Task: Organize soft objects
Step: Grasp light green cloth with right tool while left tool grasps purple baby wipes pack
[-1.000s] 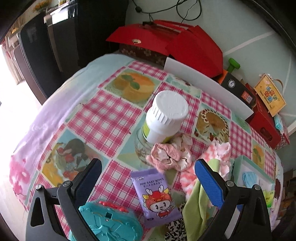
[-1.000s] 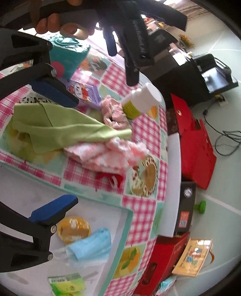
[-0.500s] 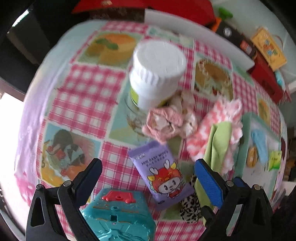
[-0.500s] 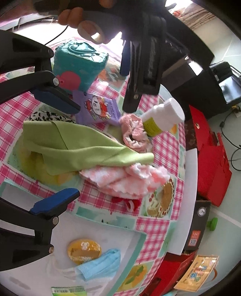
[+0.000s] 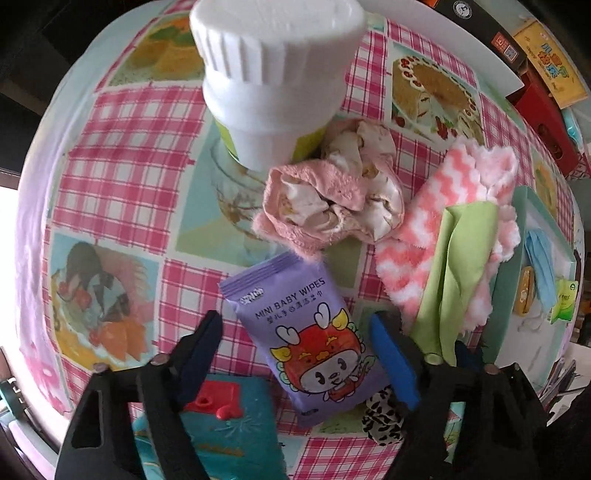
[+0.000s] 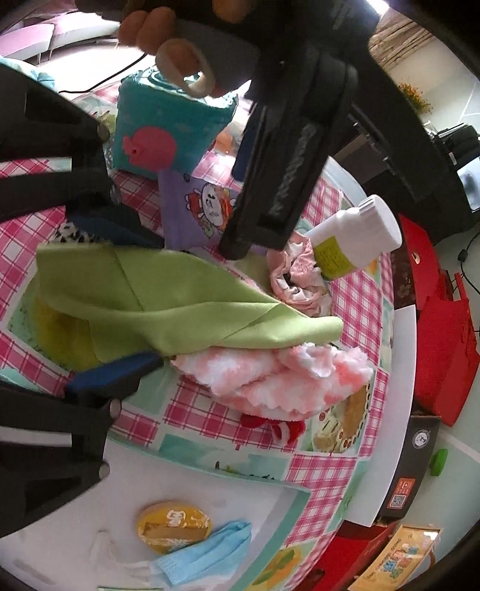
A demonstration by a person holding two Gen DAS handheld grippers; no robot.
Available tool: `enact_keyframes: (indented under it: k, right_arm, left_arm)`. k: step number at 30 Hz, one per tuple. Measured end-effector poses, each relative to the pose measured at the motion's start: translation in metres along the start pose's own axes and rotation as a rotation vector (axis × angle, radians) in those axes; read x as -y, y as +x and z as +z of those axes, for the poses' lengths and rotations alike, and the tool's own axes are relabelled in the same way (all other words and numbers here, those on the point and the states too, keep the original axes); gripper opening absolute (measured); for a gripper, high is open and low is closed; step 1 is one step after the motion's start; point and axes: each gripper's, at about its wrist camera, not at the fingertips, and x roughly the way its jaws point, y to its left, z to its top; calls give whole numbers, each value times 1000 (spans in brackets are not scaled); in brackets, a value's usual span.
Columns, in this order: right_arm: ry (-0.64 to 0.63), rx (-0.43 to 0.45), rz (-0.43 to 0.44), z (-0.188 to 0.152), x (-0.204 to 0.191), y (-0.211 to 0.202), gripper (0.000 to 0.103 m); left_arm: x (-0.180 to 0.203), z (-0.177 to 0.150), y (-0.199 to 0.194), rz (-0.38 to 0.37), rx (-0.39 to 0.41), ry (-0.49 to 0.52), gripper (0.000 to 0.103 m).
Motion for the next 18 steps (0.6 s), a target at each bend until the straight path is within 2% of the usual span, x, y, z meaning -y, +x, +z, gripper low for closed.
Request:
enact_keyframes:
  k: [1, 3, 8, 18]
  right_arm:
    - [4, 4, 7, 0, 1, -1, 53]
    - [3, 7, 14, 1, 2, -1, 46]
    - [26, 21, 43, 3, 9, -4, 39]
    - [76, 49, 90, 3, 30, -9, 23]
  left_arm:
    - [0, -1, 3, -5, -3, -2, 70]
    - [0, -2, 7, -14, -3, -8, 69]
    - [2, -9, 10, -26, 15, -9, 63]
    - [7, -21, 13, -11, 47, -2, 58]
